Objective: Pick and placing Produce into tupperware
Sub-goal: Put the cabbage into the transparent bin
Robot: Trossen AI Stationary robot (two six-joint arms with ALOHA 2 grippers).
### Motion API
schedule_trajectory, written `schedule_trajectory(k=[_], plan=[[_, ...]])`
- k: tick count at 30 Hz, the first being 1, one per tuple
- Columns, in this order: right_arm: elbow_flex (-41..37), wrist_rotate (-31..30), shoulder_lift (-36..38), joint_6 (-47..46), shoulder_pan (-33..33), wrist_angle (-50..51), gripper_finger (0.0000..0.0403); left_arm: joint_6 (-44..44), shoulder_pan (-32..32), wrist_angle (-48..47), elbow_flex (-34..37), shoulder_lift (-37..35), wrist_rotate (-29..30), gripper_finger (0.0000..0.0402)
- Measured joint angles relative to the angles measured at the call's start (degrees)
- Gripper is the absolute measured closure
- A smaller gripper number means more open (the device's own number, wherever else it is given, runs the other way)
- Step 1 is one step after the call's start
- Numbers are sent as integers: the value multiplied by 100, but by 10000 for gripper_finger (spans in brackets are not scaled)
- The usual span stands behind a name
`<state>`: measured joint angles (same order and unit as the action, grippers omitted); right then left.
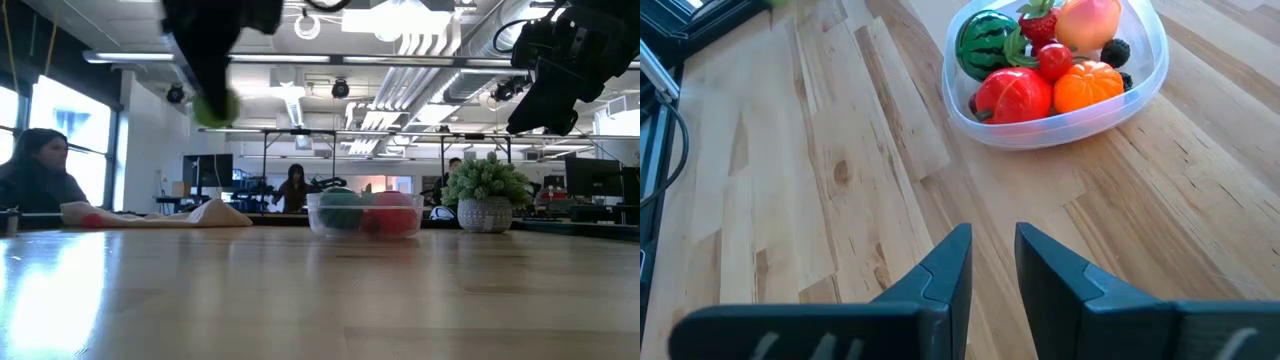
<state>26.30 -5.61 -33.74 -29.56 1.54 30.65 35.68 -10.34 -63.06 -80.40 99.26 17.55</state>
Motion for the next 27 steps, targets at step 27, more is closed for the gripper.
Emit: schedule_trajectory(k=[27], plan=[[4, 0, 3, 0, 2, 28, 331, -1064, 2576, 1906, -1998, 1784, -1162, 153]])
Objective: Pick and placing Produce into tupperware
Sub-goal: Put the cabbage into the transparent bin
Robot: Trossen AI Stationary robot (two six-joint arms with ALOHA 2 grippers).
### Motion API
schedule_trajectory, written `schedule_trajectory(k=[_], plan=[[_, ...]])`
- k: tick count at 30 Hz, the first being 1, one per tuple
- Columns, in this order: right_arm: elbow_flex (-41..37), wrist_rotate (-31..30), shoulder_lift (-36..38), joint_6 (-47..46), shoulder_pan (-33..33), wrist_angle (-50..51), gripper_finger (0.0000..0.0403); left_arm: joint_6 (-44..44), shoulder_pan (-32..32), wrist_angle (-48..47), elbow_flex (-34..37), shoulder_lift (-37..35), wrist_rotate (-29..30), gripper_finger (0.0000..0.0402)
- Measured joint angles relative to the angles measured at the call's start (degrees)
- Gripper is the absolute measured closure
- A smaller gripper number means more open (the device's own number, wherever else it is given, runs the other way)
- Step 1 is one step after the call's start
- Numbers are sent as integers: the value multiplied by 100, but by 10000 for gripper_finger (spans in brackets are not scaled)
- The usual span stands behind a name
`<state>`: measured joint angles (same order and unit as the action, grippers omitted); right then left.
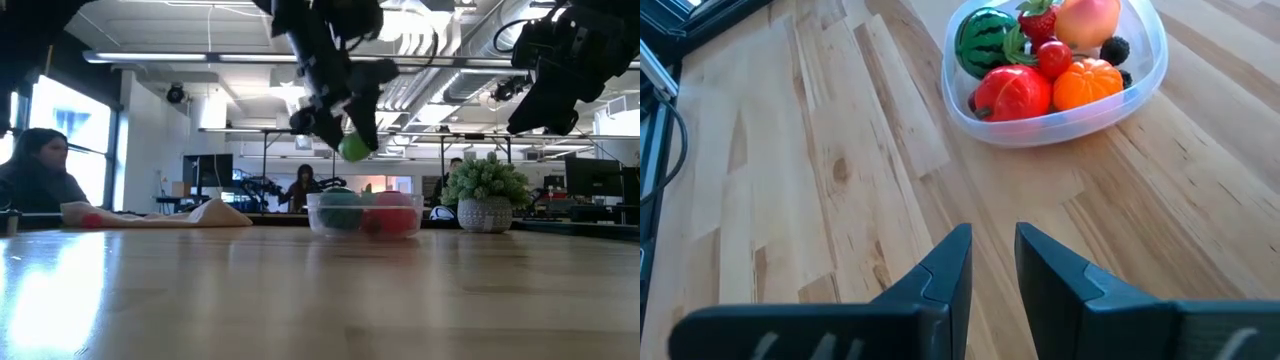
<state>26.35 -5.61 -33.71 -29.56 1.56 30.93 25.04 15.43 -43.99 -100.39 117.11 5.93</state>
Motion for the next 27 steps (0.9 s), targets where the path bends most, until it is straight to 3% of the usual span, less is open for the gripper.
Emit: schedule_trajectory(k=[10, 27], plan=[[0, -1, -3, -1, -2, -24, 331, 46, 329, 165, -23, 414, -192, 153], [0, 0, -3, -2, -2, -27, 331, 546, 332, 321, -20, 696, -332, 153]])
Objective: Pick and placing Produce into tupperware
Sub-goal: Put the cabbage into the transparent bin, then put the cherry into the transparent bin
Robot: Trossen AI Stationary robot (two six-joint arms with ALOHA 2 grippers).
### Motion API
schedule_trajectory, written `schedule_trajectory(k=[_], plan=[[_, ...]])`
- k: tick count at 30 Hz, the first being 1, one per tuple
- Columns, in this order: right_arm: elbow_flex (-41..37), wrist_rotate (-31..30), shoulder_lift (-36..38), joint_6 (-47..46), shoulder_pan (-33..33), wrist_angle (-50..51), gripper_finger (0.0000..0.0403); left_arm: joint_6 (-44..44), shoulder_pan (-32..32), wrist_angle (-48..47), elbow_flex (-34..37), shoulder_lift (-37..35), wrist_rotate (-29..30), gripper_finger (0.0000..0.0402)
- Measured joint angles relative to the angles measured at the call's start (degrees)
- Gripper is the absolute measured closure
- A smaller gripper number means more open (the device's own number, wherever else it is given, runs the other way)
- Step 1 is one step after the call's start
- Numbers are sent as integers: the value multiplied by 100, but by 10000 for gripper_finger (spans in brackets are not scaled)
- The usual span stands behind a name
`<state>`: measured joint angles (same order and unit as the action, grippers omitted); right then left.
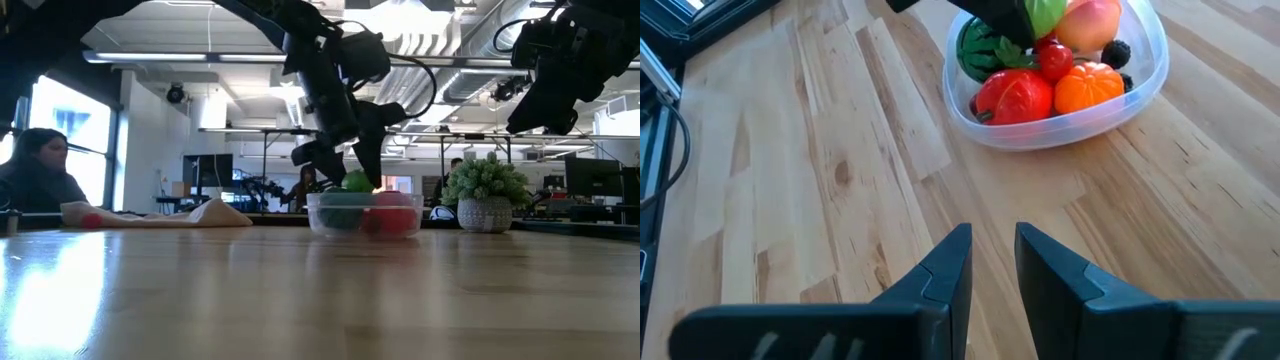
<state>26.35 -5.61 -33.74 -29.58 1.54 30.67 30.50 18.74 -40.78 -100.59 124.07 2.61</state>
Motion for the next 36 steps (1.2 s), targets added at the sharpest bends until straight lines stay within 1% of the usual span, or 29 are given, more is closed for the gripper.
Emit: schedule_trajectory(k=[5, 7, 16, 21, 24, 29, 32, 36], plan=[[0, 0, -2, 2, 2, 8, 331, 254, 0, 31, -3, 0, 39, 152], [0, -1, 0, 2, 0, 2, 331, 329, 0, 23, -3, 0, 53, 146], [0, 0, 0, 1, 1, -1, 331, 458, 0, -12, -3, -2, 192, 86], [0, 0, 0, -1, 0, -1, 331, 575, 0, -54, -6, -6, 192, 70], [0, 0, -1, 1, 0, 1, 331, 739, 0, -439, -226, -8, 196, 70], [0, 0, 0, 2, 0, 1, 331, 1056, 0, -1528, -990, -26, 402, 77], [0, 0, -1, 1, 0, -1, 331, 1651, 0, -2367, -1614, -30, 582, 77], [0, 0, 0, 0, 0, -1, 331, 2610, 0, -3464, -2306, -31, 595, 78]])
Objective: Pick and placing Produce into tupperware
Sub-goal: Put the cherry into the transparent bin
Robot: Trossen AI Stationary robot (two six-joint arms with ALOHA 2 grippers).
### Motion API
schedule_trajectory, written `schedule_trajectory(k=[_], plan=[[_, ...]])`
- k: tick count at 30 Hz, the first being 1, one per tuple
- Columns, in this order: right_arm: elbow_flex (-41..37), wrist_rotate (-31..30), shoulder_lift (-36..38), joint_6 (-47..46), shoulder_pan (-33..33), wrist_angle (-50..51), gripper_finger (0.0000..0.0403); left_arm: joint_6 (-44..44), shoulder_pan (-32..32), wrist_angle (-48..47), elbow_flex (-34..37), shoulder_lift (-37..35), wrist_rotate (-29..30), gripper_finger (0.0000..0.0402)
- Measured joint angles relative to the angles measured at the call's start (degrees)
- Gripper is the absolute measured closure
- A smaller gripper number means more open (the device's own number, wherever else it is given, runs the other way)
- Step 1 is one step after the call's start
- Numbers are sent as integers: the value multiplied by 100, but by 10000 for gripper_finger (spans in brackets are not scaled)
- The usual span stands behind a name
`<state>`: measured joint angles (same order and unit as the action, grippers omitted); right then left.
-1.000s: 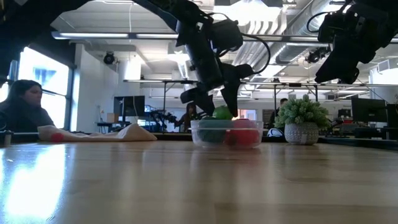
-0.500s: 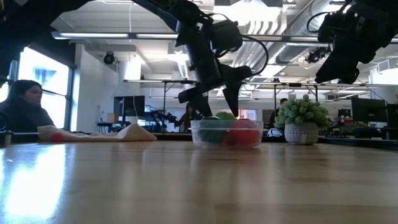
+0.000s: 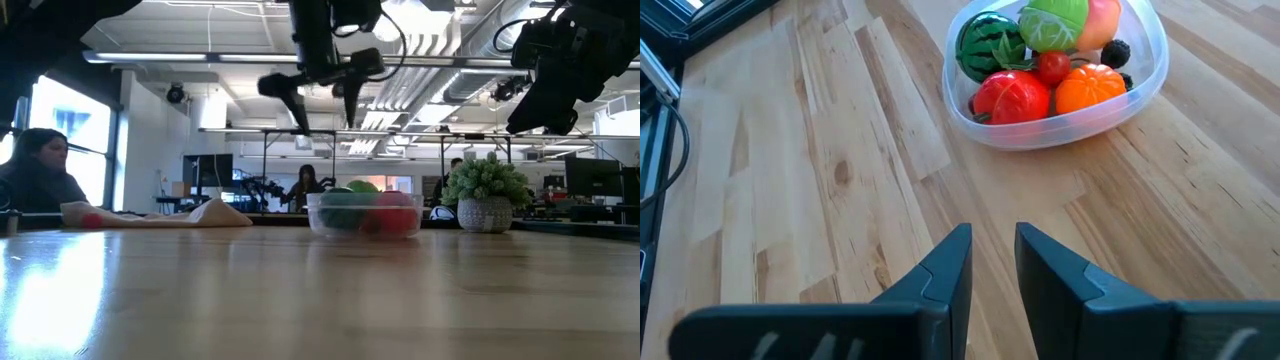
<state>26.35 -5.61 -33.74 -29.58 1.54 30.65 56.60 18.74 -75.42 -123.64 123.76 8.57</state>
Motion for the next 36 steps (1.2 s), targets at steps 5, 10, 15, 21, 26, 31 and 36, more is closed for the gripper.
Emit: schedule_trajectory(k=[5, 10, 15, 21, 26, 31, 36], plan=[[0, 0, -1, 1, 0, 0, 331, 1521, 0, -1127, -568, 0, -66, 80], [0, 0, 0, 0, 0, 0, 331, 2882, 0, -1460, -574, 0, -857, 88], [0, 0, -1, 2, 2, 0, 331, 3263, -7, -1462, -572, 2, -1146, 94], [-2, -2, 0, 2, 0, 0, 331, 3281, 41, -1462, -572, 2, -998, 94], [-2, -1, -1, 0, 0, 0, 331, 3032, 161, -1443, -384, -77, -901, 93], [-2, 0, 0, 2, 0, 0, 331, 2518, 517, -1458, 568, -666, -898, 101], [-7, 0, -2, 1, 1, 12, 331, 2457, 1009, -1453, 1705, -1457, -893, 113]])
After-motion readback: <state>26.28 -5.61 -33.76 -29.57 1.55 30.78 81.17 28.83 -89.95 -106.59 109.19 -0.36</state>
